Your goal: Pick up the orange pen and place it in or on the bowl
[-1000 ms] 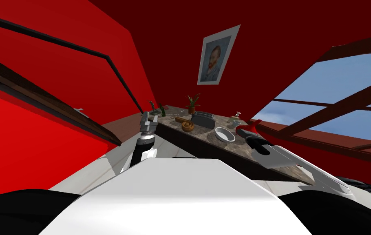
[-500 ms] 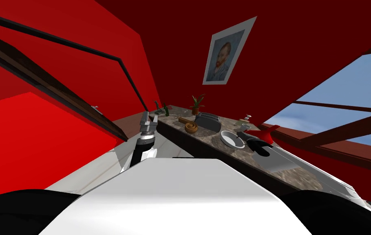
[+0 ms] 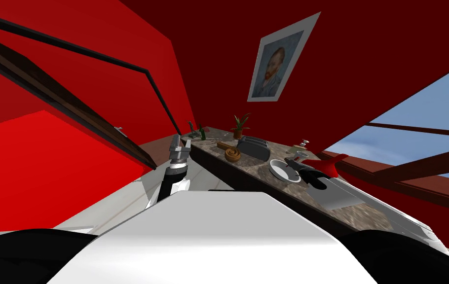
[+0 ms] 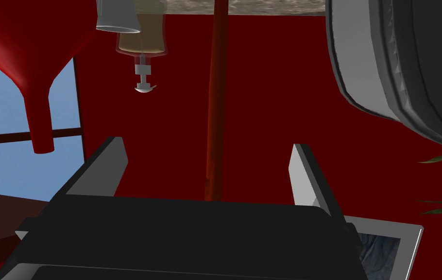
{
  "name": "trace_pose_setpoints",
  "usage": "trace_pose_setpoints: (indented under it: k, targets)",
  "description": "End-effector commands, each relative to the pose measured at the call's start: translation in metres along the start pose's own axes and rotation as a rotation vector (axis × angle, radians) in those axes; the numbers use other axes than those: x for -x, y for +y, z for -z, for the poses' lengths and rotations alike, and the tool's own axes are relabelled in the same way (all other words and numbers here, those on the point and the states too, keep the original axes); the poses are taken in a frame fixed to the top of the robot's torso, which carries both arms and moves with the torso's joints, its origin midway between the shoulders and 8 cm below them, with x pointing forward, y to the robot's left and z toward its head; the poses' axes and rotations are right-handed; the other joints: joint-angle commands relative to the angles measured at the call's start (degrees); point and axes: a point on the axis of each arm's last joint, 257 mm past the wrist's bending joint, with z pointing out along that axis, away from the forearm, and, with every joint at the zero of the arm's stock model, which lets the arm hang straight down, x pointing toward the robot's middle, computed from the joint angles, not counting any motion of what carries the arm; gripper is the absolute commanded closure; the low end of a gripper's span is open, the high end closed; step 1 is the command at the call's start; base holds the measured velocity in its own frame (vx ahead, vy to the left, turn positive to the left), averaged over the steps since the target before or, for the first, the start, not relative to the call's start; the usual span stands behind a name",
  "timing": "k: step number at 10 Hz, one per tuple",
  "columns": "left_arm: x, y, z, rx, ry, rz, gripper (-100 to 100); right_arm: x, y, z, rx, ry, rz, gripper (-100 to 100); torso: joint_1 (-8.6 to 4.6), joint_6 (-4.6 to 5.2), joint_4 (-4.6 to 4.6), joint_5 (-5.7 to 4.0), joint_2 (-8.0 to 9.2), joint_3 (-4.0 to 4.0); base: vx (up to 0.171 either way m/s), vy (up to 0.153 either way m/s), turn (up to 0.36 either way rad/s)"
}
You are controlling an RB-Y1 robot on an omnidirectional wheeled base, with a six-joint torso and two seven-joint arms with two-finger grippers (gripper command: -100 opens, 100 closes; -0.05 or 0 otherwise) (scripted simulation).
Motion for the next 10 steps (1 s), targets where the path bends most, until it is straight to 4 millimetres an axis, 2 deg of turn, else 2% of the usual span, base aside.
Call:
trace_pose_setpoints:
  k: [1,2,3,4,8,10]
  targets:
    - [0.0,0.0,0.0,0.0,0.0,0.0,0,0.0,0.0,0.0,0.0,0.0,0.0,-100,0.0,0.0,0.0,0.0,0.0,0.0,0.0,0.0,0.0]
    - [0.0,0.0,0.0,0.0,0.0,0.0,0,0.0,0.0,0.0,0.0,0.0,0.0,-100,0.0,0.0,0.0,0.0,0.01,0.01,0.0,0.0,0.0]
    - [0.0,0.0,0.0,0.0,0.0,0.0,0,0.0,0.0,0.0,0.0,0.0,0.0,0,0.0,0.0,0.0,0.0,0.01,0.01,0.0,0.0,0.0]
    - [0.0,0.0,0.0,0.0,0.0,0.0,0,0.006,0.005,0.004,0.005,-0.003,0.001,-100,0.0,0.0,0.0,0.0,0.01,0.01,0.013,-0.012,-0.051]
    - [0.0,0.0,0.0,0.0,0.0,0.0,0,0.026,0.026,0.024,0.03,-0.008,0.008,-100,-0.19,0.0,-0.03,-0.04,-0.12,-0.07,0.03,-0.039,-0.067]
    - [0.0,0.0,0.0,0.0,0.0,0.0,0,0.033,0.038,0.035,0.044,-0.007,0.014,-100,0.02,-0.01,-0.01,0.0,-0.02,-0.01,0.008,0.011,-0.032]
